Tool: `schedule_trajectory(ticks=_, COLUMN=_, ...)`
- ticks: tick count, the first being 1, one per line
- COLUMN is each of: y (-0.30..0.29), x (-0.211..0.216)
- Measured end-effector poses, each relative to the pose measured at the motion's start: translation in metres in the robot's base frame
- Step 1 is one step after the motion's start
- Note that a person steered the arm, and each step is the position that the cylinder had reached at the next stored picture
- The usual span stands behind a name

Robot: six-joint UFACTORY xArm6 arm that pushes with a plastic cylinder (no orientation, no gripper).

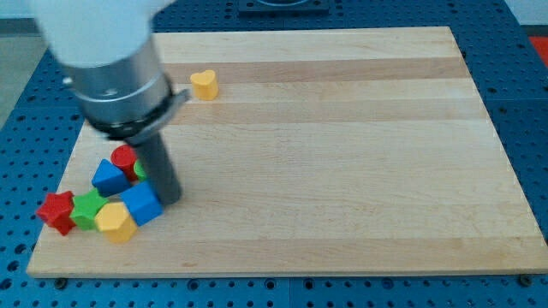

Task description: Slide the yellow heart to the left of red circle

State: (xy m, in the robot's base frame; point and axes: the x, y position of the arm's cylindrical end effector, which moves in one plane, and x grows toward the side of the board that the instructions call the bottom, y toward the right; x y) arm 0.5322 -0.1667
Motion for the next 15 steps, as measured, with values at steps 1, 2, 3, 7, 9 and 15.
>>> schedule_trajectory(ticks=1, y=0.013, x=0.011)
schedule_trajectory(ticks=2, y=0.074, x=-0.025)
schedule_trajectory(ticks=3, y=0.103, x=-0.133)
schedule_trajectory(ticks=7, y=0.02, x=-0.15)
schedule_trajectory(ticks=9, y=-0.024, x=-0.196)
schedule_trajectory(ticks=15, y=0.092, x=-0.189)
